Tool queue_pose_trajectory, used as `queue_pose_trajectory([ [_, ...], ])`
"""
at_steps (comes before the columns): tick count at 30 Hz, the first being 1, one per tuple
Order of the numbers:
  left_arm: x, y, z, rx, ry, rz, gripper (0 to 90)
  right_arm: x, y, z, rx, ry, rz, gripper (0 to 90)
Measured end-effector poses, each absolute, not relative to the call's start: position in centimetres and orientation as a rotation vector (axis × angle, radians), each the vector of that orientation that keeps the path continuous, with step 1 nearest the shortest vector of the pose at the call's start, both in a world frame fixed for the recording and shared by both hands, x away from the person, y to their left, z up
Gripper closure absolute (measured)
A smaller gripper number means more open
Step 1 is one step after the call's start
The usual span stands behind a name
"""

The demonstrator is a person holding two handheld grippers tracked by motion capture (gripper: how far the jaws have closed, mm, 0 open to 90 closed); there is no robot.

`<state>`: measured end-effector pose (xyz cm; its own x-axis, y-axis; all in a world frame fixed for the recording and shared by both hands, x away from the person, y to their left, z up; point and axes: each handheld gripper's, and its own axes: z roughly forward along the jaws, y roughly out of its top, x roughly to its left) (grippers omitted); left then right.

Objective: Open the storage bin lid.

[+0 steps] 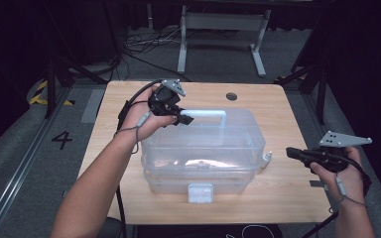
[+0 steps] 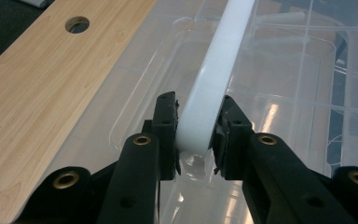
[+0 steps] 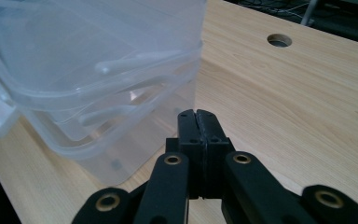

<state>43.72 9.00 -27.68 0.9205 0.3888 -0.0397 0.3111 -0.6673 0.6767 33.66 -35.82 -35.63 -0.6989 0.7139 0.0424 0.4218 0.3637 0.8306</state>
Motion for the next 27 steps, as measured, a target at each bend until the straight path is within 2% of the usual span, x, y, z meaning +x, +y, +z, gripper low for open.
queue_pose_trajectory([
  [21,45.4,8.9,-26.9,2.353,0.537,0.108,72.7,33.4,-31.4,-36.6,0.709,2.515,1.315,90.0],
  [27,45.6,8.8,-26.7,2.363,0.545,0.106,72.6,33.7,-30.0,-37.4,0.614,2.524,1.429,90.0],
])
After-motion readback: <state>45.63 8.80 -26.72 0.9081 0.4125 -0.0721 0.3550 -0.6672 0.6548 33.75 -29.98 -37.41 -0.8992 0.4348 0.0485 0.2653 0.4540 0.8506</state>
